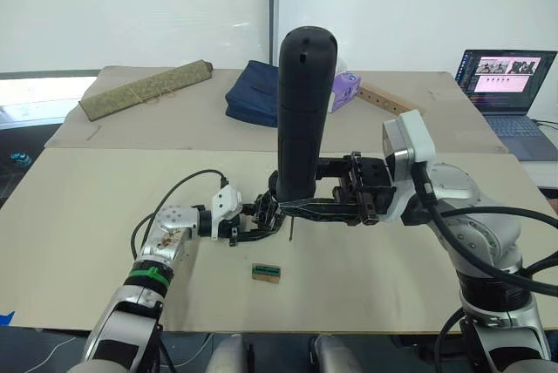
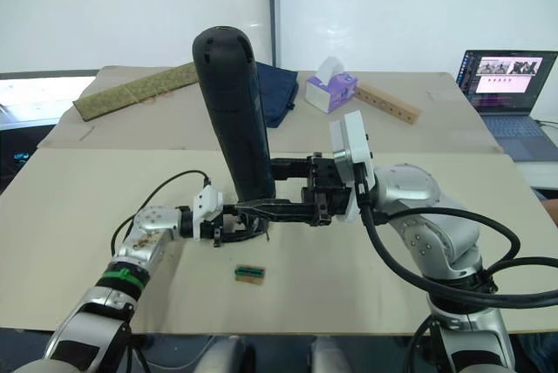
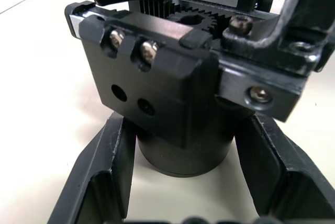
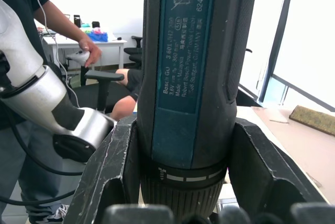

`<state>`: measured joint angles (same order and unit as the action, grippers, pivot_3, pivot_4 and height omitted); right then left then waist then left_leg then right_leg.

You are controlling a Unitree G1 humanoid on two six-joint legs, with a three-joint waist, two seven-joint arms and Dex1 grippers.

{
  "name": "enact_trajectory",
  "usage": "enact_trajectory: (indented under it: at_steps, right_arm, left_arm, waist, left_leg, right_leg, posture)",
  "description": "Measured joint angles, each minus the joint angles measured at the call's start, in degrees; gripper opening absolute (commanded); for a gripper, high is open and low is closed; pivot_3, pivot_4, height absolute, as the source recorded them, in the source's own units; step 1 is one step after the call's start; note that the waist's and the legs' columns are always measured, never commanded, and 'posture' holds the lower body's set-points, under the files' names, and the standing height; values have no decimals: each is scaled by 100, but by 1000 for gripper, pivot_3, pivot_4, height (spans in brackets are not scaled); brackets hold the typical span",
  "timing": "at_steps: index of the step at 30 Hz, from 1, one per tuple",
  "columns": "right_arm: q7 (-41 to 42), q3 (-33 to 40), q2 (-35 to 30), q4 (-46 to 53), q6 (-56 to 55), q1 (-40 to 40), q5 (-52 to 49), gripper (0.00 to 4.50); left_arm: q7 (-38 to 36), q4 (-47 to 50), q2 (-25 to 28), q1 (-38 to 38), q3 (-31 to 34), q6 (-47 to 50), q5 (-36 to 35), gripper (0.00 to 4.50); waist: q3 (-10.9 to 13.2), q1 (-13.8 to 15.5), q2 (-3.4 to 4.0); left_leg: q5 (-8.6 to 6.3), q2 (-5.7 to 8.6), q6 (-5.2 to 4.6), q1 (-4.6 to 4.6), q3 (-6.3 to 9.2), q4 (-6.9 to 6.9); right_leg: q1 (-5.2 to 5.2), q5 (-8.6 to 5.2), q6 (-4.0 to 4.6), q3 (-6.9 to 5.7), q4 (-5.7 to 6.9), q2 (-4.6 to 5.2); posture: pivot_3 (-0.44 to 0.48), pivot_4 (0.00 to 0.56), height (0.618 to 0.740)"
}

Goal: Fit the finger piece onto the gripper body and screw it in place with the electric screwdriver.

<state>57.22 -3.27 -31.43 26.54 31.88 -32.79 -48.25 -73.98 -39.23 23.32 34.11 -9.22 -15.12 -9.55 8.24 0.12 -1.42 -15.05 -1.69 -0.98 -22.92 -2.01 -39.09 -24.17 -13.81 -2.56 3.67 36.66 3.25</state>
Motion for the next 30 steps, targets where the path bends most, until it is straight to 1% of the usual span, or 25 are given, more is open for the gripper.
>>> enact_trajectory:
  at_steps: [3, 5, 6, 7, 8, 11, 15, 19, 23, 30]
  right_arm:
    - [-15, 0, -2, 1, 2, -4, -13, 1932]
    - [-47, 0, -2, 6, 5, -4, -17, 1932]
    - [-68, 0, -2, 16, 10, -5, -22, 1932]
    - [-90, 1, -7, 29, 22, -5, -30, 1932]
    - [-110, 1, -8, 36, 50, -6, -32, 1932]
    - [-115, 1, -18, 45, 139, -6, -37, 1932]
    - [-112, 1, -18, 58, 153, -9, -39, 1932]
    - [-100, 7, -21, 57, 154, -16, -39, 1932]
    - [-83, 8, -11, 51, 153, -38, -35, 1932]
    - [1, 6, 48, -12, 153, -73, -25, 1932]
  left_arm:
    - [-79, -250, -20, 161, -43, -189, 48, 2270]
    - [-92, -310, -40, 176, -24, -188, 44, 3322]
    - [-55, -340, -37, 170, -43, -158, 101, 3695]
    - [-36, -344, -35, 150, -21, -138, 101, 4175]
    - [-27, -331, -30, 145, -19, -131, 110, 4418]
    - [69, -247, -21, 46, 40, -224, 112, 4418]
    - [304, 189, 6, -344, 254, -198, 14, 4418]
    - [395, 996, 108, -939, 389, 187, -216, 4418]
    - [749, 1659, 87, -1351, 445, 618, -291, 4418]
    - [1378, 2206, -149, -1615, 427, 1042, -256, 4418]
  waist:
    - [0, 5, 0]
    - [0, 6, 0]
    - [0, 4, 0]
    - [0, -5, 0]
    - [-1, -8, 0]
    - [-1, -25, 0]
    - [-1, -67, 0]
    - [-1, -128, 0]
    - [-1, -103, 0]
    - [-1, -52, 0]
  left_leg:
    - [0, 0, 0, 1, -3, -3]
    - [0, 0, 0, 1, -1, -3]
    - [0, 0, 0, 1, -1, -3]
    - [0, -1, 0, 0, 2, -3]
    - [0, -1, 0, 2, 4, -3]
    - [0, -3, 0, 2, 12, -2]
    - [0, -7, 0, 2, 16, -2]
    - [0, -13, 0, 2, 17, 4]
    - [0, -15, 0, 3, 20, 3]
    - [0, -10, 0, 1, 20, 1]
  right_leg:
    - [2, 0, -1, 0, 1, 0]
    - [2, 1, -1, 0, 2, 0]
    - [2, 0, -2, 0, 2, 0]
    - [0, 0, -2, 0, 3, 0]
    - [1, 0, -2, 0, 3, 0]
    - [0, 0, -2, 0, 6, -1]
    - [-2, 0, -2, 0, 7, -2]
    - [-7, 0, -1, 2, 8, -4]
    - [-5, 1, -1, 2, 10, -2]
    - [-4, 1, -2, 1, 7, 4]
  posture:
    - [0, 150, 740]
    - [0, 150, 740]
    - [0, 150, 740]
    - [0, 150, 740]
    - [0, 150, 740]
    - [0, 150, 740]
    - [0, 150, 740]
    - [0, 150, 740]
    - [0, 150, 740]
    - [0, 150, 740]
